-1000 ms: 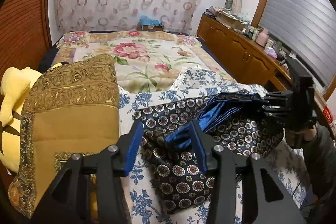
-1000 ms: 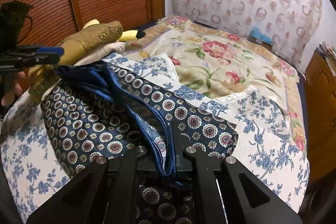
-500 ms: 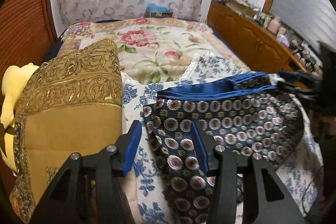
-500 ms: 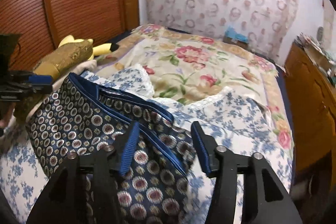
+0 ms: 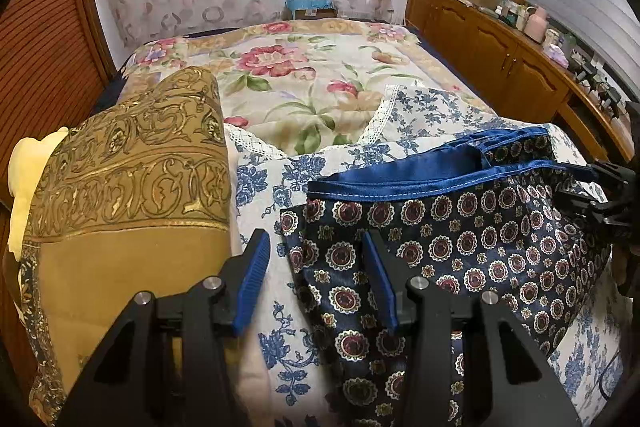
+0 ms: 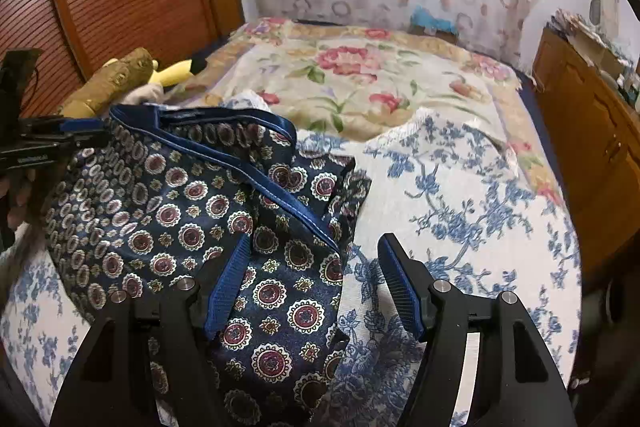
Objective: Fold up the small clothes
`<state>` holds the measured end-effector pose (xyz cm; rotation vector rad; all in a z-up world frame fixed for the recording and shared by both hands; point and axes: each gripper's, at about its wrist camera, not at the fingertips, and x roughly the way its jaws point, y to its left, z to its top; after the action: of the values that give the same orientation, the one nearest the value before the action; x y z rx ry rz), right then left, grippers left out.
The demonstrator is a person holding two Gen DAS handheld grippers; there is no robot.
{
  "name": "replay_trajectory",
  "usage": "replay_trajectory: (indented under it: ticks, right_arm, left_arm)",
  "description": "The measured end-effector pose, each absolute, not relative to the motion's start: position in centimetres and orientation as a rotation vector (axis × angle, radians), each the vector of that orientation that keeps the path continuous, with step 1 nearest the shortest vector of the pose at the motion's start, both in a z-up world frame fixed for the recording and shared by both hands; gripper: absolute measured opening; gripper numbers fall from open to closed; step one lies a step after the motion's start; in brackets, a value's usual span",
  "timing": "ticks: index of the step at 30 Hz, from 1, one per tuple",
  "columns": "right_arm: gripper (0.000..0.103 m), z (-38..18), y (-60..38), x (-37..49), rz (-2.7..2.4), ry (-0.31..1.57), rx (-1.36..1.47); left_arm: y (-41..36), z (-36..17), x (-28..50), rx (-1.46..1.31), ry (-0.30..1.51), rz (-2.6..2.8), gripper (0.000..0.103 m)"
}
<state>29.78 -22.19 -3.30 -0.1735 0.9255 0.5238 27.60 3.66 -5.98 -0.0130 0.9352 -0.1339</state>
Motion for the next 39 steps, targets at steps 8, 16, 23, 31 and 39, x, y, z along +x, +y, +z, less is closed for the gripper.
replay_trajectory:
  ticks: [8,16,23,31,39]
  right_arm:
    - [0.071,-4.3,-22.3,30.9,0.545,0.955,-0.107]
    - [0.03,-4.3,-20.7,29.8,0.67,0.924,-0.158]
    - [0.01,-3.2,-21.9,29.2,0.719,0.879,-0.105]
    - [0.01,-1.7,-25.2,30.4,0.641,0.864,-0.153]
    - [0.021,-2.7,-24.9,30.8,0.575,0.877,-0.182]
  left_arm:
    - [3.8,-6.0,27.5,-0.013,0.939,-0.136,0.047]
    - [3.7,-6.0,27.4,-0.01,0.938,-0.126,0.047]
    - [2.8,-5.7,27.8,-0.017,0.936,-0.145,0.047]
    - [1.5,-6.5,29.4,-0.059,0.962,-0.193,0.047]
    - [0.5,-7.9,31.3,-0.06,0.986,-0.206,0.047]
